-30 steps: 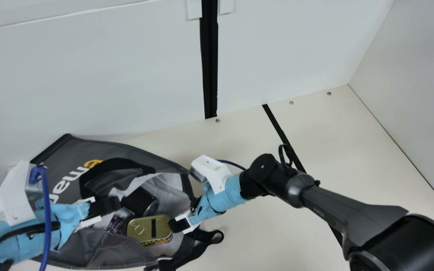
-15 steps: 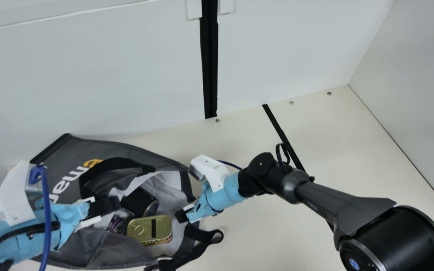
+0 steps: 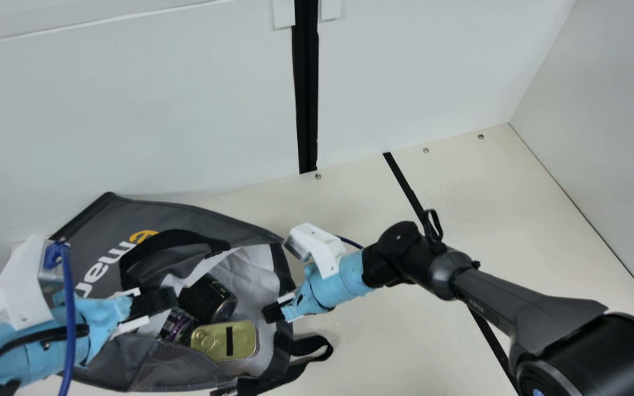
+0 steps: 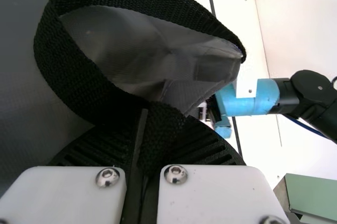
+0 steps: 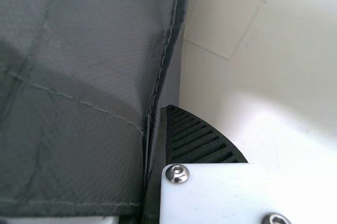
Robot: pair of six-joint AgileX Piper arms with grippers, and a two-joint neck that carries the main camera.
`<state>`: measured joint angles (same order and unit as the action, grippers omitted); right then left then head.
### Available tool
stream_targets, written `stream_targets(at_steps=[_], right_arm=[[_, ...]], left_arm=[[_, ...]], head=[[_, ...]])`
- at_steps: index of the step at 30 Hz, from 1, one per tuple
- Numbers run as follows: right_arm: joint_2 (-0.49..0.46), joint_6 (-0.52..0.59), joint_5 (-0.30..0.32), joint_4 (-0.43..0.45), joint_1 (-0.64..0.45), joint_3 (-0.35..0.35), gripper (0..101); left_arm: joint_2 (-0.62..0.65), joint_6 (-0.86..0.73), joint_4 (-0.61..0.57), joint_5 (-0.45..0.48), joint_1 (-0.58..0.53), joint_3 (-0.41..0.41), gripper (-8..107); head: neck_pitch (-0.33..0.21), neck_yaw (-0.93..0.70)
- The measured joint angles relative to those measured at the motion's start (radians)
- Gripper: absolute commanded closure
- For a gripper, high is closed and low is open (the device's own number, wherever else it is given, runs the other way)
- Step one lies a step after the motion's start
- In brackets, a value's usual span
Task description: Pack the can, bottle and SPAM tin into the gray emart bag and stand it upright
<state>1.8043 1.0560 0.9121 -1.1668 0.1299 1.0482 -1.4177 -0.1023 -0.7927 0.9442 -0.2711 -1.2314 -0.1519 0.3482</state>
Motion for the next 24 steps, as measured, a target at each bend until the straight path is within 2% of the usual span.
stream_targets(at_steps=[8,19,24], right_arm=[[-0.062,-0.030,0.082,-0.001,-0.058,-0.016,101],[-0.141,-0.091,0.197,-0.006,-0.154,-0.021,101],[-0.173,-0.127,0.259,-0.016,-0.193,-0.012,101]], left_arm=[[0.023,-0.003,-0.008,-0.001,0.000,0.013,107],[0.007,-0.045,-0.075,-0.037,-0.002,-0.040,107],[0.001,-0.040,-0.070,-0.042,0.000,-0.071,107]], head=[[0.000,0.000],[0.000,-0.002],[0.000,0.000]])
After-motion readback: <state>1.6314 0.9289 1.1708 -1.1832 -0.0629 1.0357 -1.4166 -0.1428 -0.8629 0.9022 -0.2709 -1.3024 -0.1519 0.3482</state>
